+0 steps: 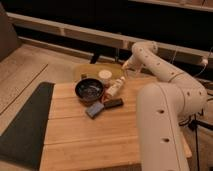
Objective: Stand the bottle upright
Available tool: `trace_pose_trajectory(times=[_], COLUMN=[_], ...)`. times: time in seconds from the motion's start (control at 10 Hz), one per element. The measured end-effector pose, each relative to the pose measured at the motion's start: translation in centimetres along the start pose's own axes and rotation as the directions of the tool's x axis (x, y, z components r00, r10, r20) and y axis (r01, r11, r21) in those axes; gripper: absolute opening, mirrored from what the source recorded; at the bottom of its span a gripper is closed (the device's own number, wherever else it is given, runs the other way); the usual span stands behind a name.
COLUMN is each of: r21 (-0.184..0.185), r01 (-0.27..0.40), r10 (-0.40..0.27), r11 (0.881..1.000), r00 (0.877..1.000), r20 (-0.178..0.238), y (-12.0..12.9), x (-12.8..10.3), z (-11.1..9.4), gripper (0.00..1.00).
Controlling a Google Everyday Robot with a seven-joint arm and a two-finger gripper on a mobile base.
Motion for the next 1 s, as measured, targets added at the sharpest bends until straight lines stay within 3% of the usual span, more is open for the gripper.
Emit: trace_pose_trajectory(times=[0.1,0.2,0.6,0.8,1.0], r21=[-0.037,-0.052,-0.054,-0.028,-0.029], r01=[-0.073,-0.100,-0.107,-0.076,-0.040], r10=[0.074,0.101,0.108,0.074,0.036], r11=[0.997,0.994,0.993,0.997,0.999], r00=[0.997,0.995,0.994,0.996,0.992], r20=[0.007,0.008,0.005,-0.045,-0.117], y=[0.5,0.8,0.9,1.1,2.8], x=[-0.5,-0.7,-0.6,1.9,4.9], z=[0.6,0.8,0.9,2.8,5.0], gripper=[0.65,0.65,0.65,0.65,0.65])
